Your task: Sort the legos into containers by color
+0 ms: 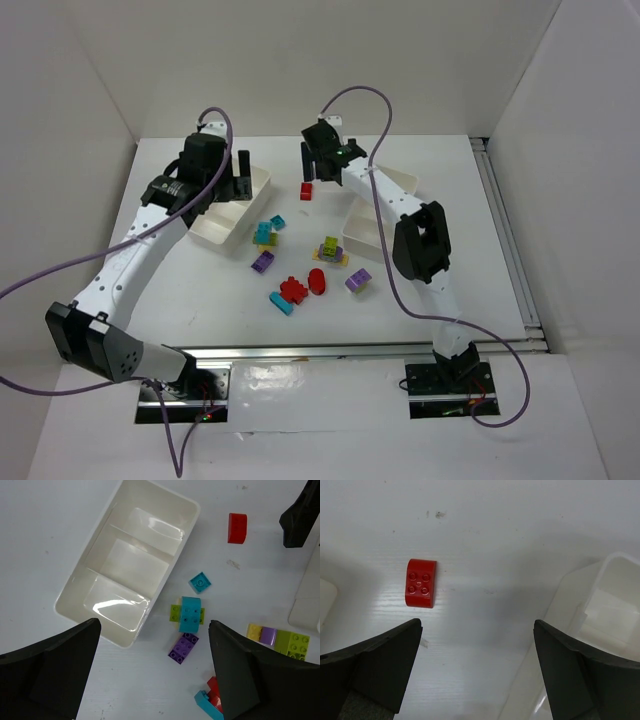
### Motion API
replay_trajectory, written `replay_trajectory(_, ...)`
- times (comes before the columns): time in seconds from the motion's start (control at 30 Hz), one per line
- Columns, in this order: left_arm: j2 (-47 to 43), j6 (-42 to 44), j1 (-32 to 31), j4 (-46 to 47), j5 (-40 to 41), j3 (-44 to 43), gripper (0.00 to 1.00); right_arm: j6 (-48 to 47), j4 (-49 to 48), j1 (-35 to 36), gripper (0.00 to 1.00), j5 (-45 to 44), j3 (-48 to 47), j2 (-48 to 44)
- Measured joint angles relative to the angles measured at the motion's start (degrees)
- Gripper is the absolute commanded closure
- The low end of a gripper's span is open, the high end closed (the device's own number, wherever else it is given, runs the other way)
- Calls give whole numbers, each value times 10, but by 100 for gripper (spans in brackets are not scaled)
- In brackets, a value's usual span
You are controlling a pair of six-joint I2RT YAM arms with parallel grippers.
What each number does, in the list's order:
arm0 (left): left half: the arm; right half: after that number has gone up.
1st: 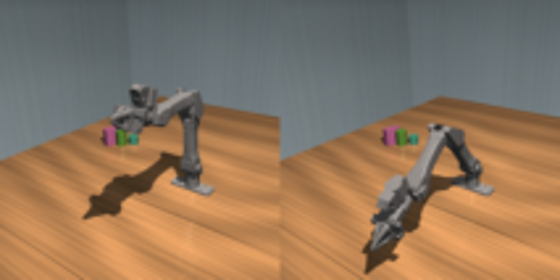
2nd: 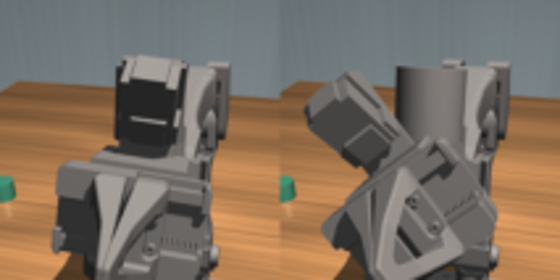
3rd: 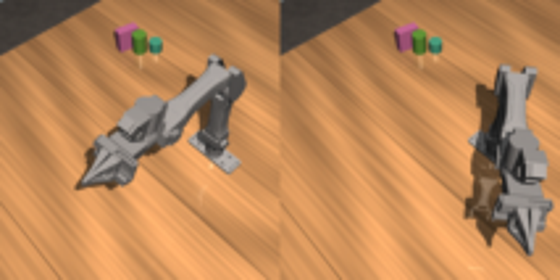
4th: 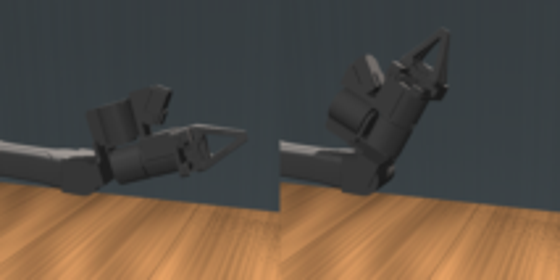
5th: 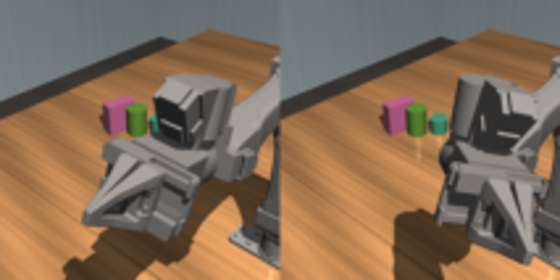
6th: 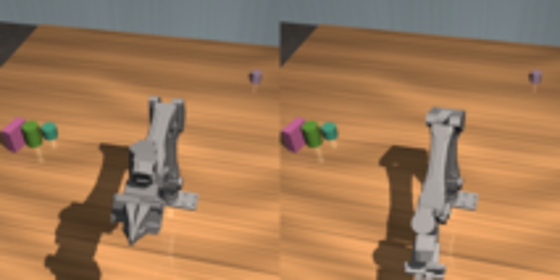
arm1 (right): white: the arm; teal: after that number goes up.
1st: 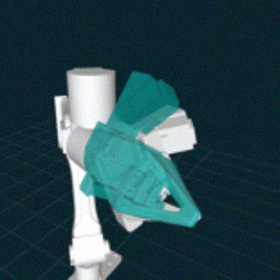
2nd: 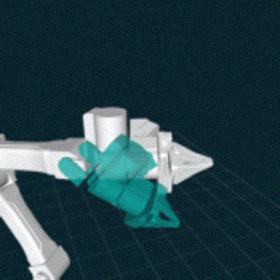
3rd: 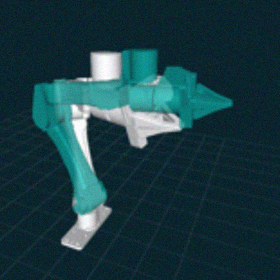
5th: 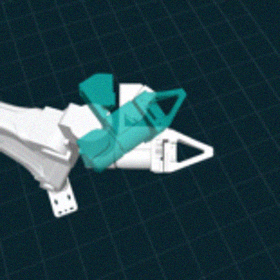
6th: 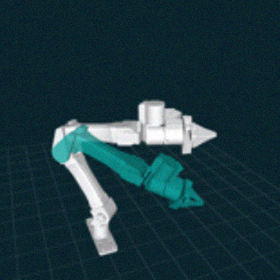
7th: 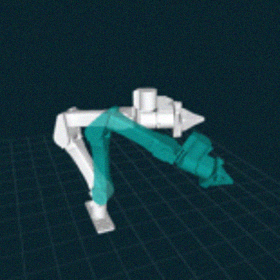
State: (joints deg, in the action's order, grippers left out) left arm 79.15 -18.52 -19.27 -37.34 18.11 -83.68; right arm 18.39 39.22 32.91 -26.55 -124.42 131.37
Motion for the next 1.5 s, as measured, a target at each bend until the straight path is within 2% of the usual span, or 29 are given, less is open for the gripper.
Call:
replay_trajectory(0.27,6,-4,0,2,8,-14,0,-5,-20,14,0,0,-3,9)
replay_trajectory(0.33,6,-11,0,5,12,-14,0,-11,-32,15,6,4,-2,9)
replay_trajectory(0.4,6,-14,0,5,14,-14,0,-13,-49,15,6,6,3,9)
replay_trajectory(0.53,7,-25,0,0,9,-15,0,-3,-58,9,5,46,-2,15)
replay_trajectory(0.87,15,-43,0,-32,-18,-18,0,18,-85,-18,3,150,-53,108)
replay_trajectory(1.1,15,-45,0,-38,-21,-2,0,22,-86,-14,6,169,-98,170)
replay_trajectory(1.33,15,-44,-2,-38,-19,0,0,18,-81,9,24,118,-131,202)
replay_trajectory(1.37,15,-44,-3,-38,-17,0,0,17,-80,14,32,110,-134,206)
replay_trajectory(1.43,15,-44,-4,-38,-15,1,0,14,-80,23,36,98,-140,212)
replay_trajectory(1.5,15,-44,-5,-38,-15,1,0,13,-80,29,46,89,-142,214)
